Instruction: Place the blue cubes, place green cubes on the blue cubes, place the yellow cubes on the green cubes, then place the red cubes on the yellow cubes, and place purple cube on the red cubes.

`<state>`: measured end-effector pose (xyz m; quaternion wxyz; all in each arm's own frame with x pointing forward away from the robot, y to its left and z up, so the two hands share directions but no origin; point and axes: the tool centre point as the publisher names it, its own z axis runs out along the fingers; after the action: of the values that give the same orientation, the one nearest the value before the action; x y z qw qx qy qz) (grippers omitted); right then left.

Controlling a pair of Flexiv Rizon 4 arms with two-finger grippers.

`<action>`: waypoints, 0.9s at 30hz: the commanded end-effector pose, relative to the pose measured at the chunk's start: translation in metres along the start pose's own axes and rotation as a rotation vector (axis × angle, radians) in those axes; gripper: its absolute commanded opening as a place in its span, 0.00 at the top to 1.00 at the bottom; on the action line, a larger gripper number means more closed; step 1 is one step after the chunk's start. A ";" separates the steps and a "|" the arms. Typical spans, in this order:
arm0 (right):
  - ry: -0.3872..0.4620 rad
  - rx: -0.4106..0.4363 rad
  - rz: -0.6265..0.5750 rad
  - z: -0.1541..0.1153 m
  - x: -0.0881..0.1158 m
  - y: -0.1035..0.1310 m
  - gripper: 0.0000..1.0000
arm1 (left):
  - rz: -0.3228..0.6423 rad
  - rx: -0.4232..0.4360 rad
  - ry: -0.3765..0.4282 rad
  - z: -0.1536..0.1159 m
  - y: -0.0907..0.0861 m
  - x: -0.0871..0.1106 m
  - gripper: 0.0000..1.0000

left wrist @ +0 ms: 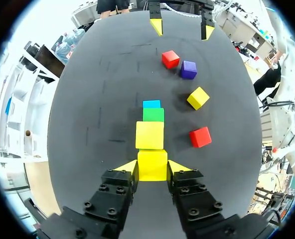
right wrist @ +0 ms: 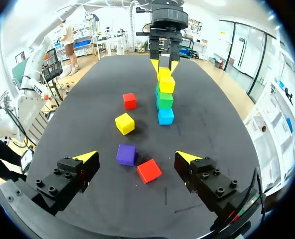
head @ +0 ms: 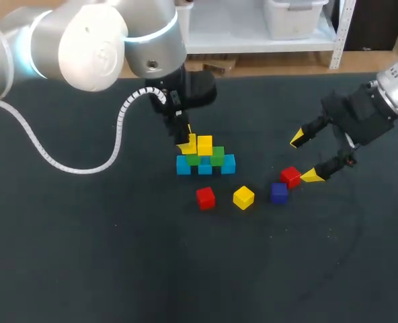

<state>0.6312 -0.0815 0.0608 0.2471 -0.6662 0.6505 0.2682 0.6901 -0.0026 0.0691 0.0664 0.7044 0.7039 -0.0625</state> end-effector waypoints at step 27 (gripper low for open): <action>-0.002 -0.001 -0.001 0.001 0.000 -0.001 0.00 | 0.003 0.020 -0.001 0.006 0.003 -0.001 1.00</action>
<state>0.6312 -0.0815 0.0608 0.2471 -0.6662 0.6505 0.2682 0.6901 -0.0053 0.0637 0.0620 0.7047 0.7036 -0.0677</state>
